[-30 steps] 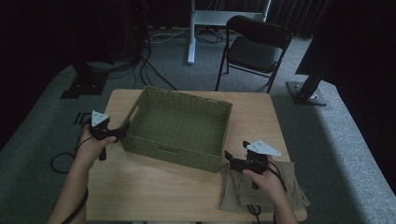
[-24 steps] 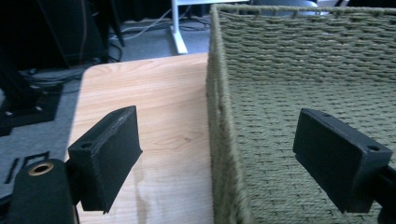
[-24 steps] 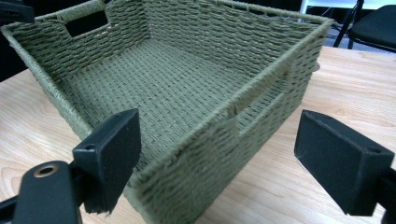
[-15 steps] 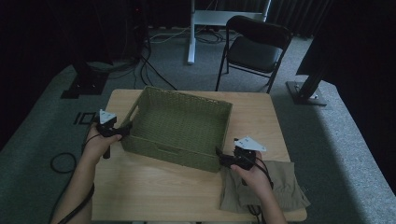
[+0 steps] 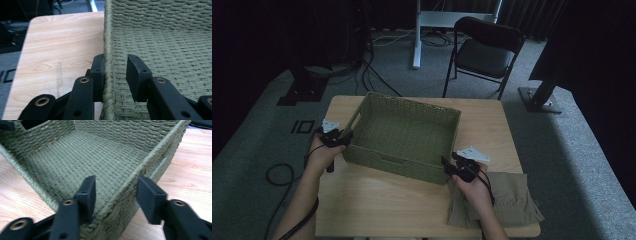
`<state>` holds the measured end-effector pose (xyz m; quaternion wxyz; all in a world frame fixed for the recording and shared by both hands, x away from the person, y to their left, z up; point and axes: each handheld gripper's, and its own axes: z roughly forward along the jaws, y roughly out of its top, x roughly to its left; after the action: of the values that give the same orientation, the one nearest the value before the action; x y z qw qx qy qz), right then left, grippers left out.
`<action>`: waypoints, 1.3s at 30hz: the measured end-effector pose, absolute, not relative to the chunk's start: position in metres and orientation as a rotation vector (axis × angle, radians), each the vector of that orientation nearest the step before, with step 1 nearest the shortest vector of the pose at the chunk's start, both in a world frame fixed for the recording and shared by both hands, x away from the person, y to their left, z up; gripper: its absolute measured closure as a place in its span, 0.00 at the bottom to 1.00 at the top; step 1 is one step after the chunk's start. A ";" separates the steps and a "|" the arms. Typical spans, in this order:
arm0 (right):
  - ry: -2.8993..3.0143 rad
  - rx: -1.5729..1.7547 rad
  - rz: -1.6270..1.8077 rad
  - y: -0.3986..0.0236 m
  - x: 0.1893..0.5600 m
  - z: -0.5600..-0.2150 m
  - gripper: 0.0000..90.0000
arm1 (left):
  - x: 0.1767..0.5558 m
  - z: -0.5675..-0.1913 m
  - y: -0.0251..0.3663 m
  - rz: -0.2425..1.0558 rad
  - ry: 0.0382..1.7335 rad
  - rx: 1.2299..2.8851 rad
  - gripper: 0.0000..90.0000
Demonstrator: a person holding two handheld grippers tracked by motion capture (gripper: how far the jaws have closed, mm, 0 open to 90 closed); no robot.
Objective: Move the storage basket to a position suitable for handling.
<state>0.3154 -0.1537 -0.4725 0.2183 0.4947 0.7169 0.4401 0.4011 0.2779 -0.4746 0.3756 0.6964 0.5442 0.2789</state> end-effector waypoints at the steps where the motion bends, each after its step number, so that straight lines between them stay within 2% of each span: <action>1: 1.977 1.380 1.205 -0.152 0.315 -0.472 0.60 | 0.400 -0.474 0.277 0.720 1.404 1.785 0.78; 4: 1.943 1.416 1.181 -0.148 0.314 -0.473 0.66 | 0.396 -0.475 0.276 0.714 1.418 1.766 0.80; 16: 1.926 1.421 1.124 -0.146 0.318 -0.472 0.74 | 0.369 -0.477 0.278 0.707 1.473 1.677 0.80; 18: 1.924 1.418 1.106 -0.146 0.319 -0.472 0.76 | 0.364 -0.477 0.281 0.711 1.487 1.666 0.93; 21: 1.926 1.423 1.103 -0.146 0.320 -0.472 0.78 | 0.359 -0.478 0.283 0.691 1.488 1.653 0.92; 39: 1.902 1.428 1.069 -0.141 0.319 -0.473 0.84 | 0.329 -0.477 0.277 0.762 1.553 1.640 0.93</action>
<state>0.3187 -0.1413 -0.4728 0.2640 0.5284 0.7035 0.3953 0.3291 0.2768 -0.4767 0.3700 0.6392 0.6053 0.2969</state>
